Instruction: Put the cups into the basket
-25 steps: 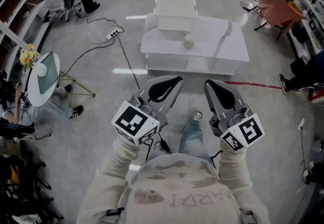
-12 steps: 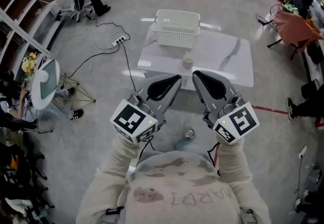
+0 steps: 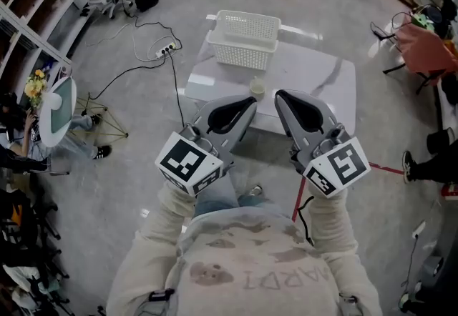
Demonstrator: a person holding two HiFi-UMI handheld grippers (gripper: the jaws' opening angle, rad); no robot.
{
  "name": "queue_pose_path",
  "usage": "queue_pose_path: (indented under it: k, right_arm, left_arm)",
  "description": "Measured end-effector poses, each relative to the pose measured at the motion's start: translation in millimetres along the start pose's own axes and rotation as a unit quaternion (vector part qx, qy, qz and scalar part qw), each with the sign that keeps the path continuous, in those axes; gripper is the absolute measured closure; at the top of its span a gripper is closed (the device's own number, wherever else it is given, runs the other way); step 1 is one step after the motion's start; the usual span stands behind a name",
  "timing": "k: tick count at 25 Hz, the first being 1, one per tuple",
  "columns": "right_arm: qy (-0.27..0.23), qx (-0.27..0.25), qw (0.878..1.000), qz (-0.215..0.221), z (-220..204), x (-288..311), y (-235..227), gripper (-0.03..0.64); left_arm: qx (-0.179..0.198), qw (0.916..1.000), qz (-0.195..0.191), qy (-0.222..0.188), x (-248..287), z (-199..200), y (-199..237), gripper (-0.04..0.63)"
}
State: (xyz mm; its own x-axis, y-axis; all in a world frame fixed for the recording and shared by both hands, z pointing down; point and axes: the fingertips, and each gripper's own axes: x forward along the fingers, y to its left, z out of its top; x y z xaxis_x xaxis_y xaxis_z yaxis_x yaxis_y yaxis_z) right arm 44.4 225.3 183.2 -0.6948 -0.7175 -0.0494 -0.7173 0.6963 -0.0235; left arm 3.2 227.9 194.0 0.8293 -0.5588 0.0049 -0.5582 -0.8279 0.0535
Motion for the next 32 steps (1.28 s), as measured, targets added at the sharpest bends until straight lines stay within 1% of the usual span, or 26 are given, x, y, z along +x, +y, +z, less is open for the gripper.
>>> queue_pose_path:
  k: [6, 10, 15, 18, 22, 24, 26, 28, 32]
  right_arm:
    - [-0.005, 0.002, 1.000, -0.009, -1.2, 30.1, -42.1, 0.592]
    - [-0.009, 0.010, 0.999, -0.029, -7.2, 55.6, -80.0, 0.592]
    - [-0.011, 0.024, 0.998, -0.051, -11.7, 104.0, -133.9, 0.592]
    - [-0.006, 0.026, 0.998, -0.065, -17.6, 137.5, -164.5, 0.592]
    - [0.003, 0.030, 0.996, -0.081, -26.8, 174.2, -199.3, 0.592]
    - [0.007, 0.029, 0.996, -0.085, -32.8, 189.8, -211.8, 0.592]
    - [0.011, 0.028, 0.996, -0.084, -40.2, 202.9, -223.2, 0.592]
    - [0.014, 0.033, 0.996, -0.083, -47.0, 213.2, -234.0, 0.592]
    - [0.016, 0.045, 0.996, -0.076, -60.2, 227.2, -251.3, 0.592]
  left_arm:
    - [-0.007, 0.9996, -0.006, 0.027, 42.0, -27.1, 42.7, 0.594]
    - [-0.013, 0.9985, -0.020, 0.049, 77.9, -49.7, 76.0, 0.594]
    - [-0.009, 0.9978, -0.020, 0.062, 119.9, -71.7, 137.7, 0.594]
    - [-0.022, 0.9952, -0.039, 0.087, 140.5, -95.6, 175.2, 0.594]
    - [-0.037, 0.9882, -0.067, 0.133, 164.6, -133.6, 215.3, 0.594]
    - [-0.040, 0.9837, -0.082, 0.155, 174.7, -155.6, 228.7, 0.561]
    - [-0.031, 0.9780, -0.094, 0.184, 185.1, -182.4, 237.8, 0.526]
    - [-0.024, 0.9702, -0.103, 0.218, 193.0, -214.1, 243.5, 0.505]
    - [-0.040, 0.9475, -0.114, 0.296, 200.0, -280.4, 250.1, 0.466]
